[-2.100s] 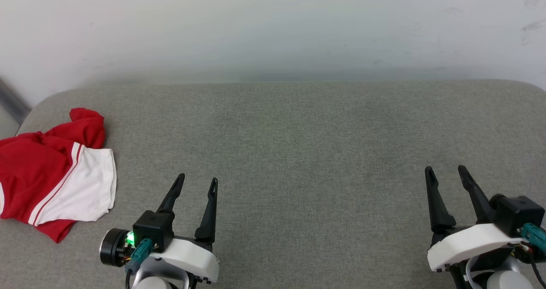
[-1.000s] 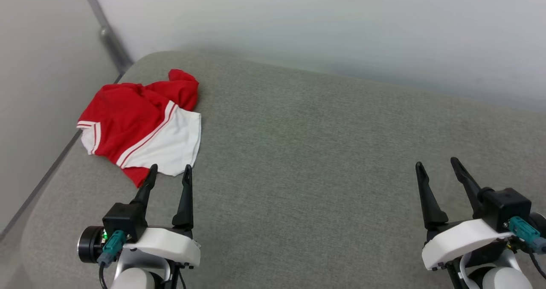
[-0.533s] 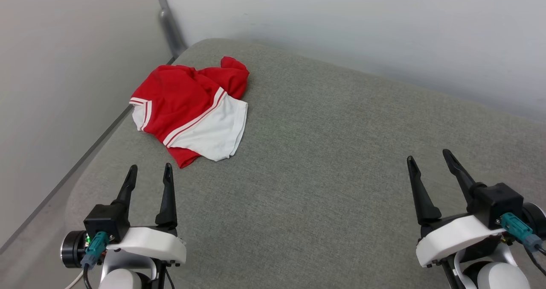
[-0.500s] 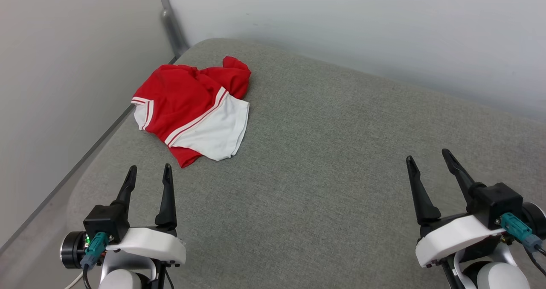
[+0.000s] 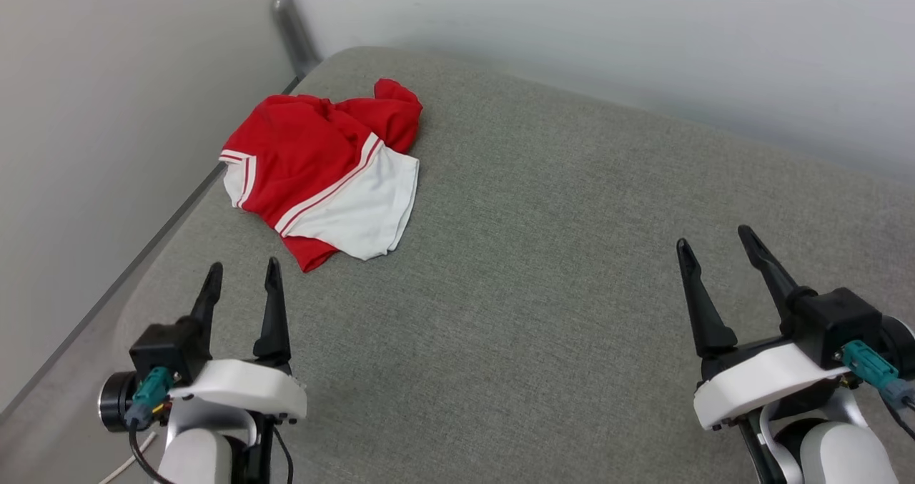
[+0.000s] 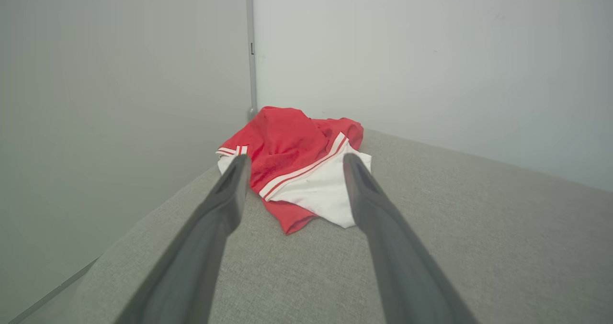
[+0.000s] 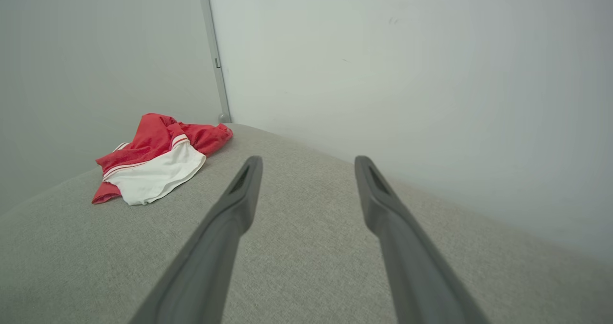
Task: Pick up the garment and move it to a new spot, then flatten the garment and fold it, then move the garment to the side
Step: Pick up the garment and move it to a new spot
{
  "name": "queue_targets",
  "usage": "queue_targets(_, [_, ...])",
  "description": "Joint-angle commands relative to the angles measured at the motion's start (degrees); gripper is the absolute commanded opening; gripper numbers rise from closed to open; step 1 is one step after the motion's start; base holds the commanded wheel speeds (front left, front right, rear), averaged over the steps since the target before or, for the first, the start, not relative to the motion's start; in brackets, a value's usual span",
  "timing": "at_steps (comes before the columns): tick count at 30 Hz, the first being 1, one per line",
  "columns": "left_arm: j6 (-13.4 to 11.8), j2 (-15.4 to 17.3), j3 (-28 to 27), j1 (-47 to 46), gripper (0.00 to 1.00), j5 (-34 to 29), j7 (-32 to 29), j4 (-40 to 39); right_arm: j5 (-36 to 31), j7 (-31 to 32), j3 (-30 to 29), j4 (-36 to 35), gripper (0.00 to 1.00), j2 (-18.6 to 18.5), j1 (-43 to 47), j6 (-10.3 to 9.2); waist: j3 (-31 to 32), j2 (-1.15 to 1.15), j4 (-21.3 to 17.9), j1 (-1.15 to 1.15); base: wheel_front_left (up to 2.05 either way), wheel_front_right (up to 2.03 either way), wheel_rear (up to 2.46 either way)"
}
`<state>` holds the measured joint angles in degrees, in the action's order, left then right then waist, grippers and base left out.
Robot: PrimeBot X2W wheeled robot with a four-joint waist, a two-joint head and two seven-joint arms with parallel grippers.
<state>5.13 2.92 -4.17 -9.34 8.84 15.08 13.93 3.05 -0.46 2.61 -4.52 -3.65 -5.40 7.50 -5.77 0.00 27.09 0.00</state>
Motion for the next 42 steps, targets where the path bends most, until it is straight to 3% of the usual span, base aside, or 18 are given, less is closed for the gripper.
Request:
queue_targets(1, [0.2, -0.1, -0.2, -1.6, 1.0, 0.3, 0.1, 0.4, 0.0, 0.2, 0.0, -0.4, 1.0, -0.4, -0.9, -0.02, -1.0, 0.0, -0.4, 0.0, 0.0, 0.0, 0.0])
queue_targets(7, [0.9, 1.2, -1.7, -11.1, 1.0, 1.3, 0.1, 5.3, -0.3, 1.6, 0.4, -2.6, 1.0, -1.6, -3.4, -0.02, -6.4, 0.0, -2.6, 0.0, 0.0, 0.0, 0.0])
queue_targets(12, [1.6, 5.0, -2.6, -21.3, 1.0, 3.3, -2.0, 12.5, -0.4, 2.3, 0.4, -4.9, 1.0, -2.5, -5.9, -0.02, -11.9, 0.0, -5.5, 0.0, 0.0, 0.0, 0.0])
queue_targets(19, [2.2, 13.7, -2.1, -34.2, 1.0, 5.7, -13.1, 22.1, 0.2, 2.6, 0.1, -6.7, 1.0, -3.2, -9.1, -0.02, -19.5, 0.0, -9.8, 0.0, 0.0, 0.0, 0.0])
queue_targets(26, [2.3, 21.2, 0.1, -41.1, 1.0, 7.5, -27.2, 30.6, 0.5, 1.8, 0.1, -7.8, 1.0, -2.8, -11.6, -0.01, -26.1, 0.0, -13.3, 0.0, 0.0, 0.0, 0.0])
queue_targets(34, [2.3, 26.0, 2.2, -43.7, 1.0, 9.3, -38.8, 37.4, 1.0, 1.4, 0.4, -7.5, 1.0, -2.5, -13.7, -0.01, -30.1, 0.0, -15.2, 0.0, 0.0, 0.0, 0.0])
queue_targets(38, [1.0, 25.1, 2.2, -42.4, 1.0, 10.2, -43.8, 41.6, 1.4, 0.7, 0.1, -7.6, 1.0, -2.3, -14.3, -0.01, -30.6, 0.0, -15.5, 0.0, 0.0, 0.0, 0.0])
queue_targets(39, [0.8, 24.7, 2.0, -42.0, 0.55, 10.6, -45.1, 42.6, 1.3, 0.4, 0.0, -7.8, 1.0, -2.3, -14.5, -0.01, -30.5, 0.0, -15.5, 0.0, 0.0, 0.0, 0.0])
queue_targets(41, [0.5, 24.1, 1.6, -41.5, 0.0, 11.6, -46.8, 43.8, 1.4, 0.2, 0.0, -7.6, 1.0, -2.1, -14.4, -0.01, -30.3, 0.0, -15.6, 0.0, 0.0, 0.0, 0.0])
queue_targets(42, [0.6, 24.1, 1.6, -41.5, 0.0, 11.8, -47.1, 44.1, 1.4, 0.2, -0.1, -7.6, 1.0, -2.1, -14.5, -0.01, -30.2, 0.0, -15.6, 0.0, 0.0, 0.0, 0.0])
